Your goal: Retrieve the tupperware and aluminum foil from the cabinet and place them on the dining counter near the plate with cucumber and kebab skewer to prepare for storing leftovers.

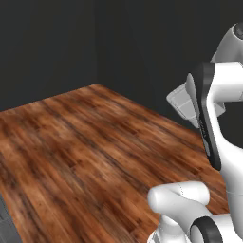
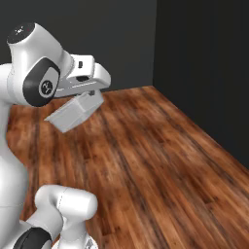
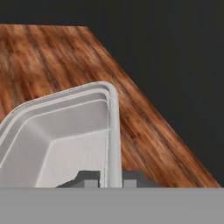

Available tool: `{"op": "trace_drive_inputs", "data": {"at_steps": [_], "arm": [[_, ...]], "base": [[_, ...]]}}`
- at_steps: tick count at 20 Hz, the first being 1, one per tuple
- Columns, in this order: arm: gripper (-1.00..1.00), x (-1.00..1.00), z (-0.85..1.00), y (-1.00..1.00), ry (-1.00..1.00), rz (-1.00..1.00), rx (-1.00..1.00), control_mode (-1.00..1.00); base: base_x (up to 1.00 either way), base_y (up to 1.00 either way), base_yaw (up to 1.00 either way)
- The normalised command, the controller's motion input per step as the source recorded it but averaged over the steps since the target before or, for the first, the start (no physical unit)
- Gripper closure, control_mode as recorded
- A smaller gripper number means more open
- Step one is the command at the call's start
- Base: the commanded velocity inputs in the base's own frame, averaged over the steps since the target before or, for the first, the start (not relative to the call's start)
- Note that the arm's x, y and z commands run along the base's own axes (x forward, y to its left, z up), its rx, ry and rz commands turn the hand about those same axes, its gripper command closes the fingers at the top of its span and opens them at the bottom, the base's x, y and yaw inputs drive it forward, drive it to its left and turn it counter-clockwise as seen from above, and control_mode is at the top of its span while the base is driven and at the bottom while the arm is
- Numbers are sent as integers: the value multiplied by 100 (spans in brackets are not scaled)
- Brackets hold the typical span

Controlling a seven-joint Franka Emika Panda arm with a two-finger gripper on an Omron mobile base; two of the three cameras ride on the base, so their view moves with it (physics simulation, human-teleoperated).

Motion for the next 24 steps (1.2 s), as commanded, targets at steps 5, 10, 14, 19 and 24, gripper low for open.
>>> {"op": "trace_drive_inputs", "data": {"at_steps": [5, 10, 14, 19, 24], "arm": [[100, 0, 0, 0, 0, 0, 0, 100], [100, 0, 0, 0, 0, 0, 0, 100], [100, 0, 0, 0, 0, 0, 0, 100], [100, 0, 0, 0, 0, 0, 0, 100], [100, 0, 0, 0, 0, 0, 0, 100]], "base": [[27, 2, -42], [88, 27, 9], [100, 31, 34], [100, 21, 41], [100, 5, 57]]}}
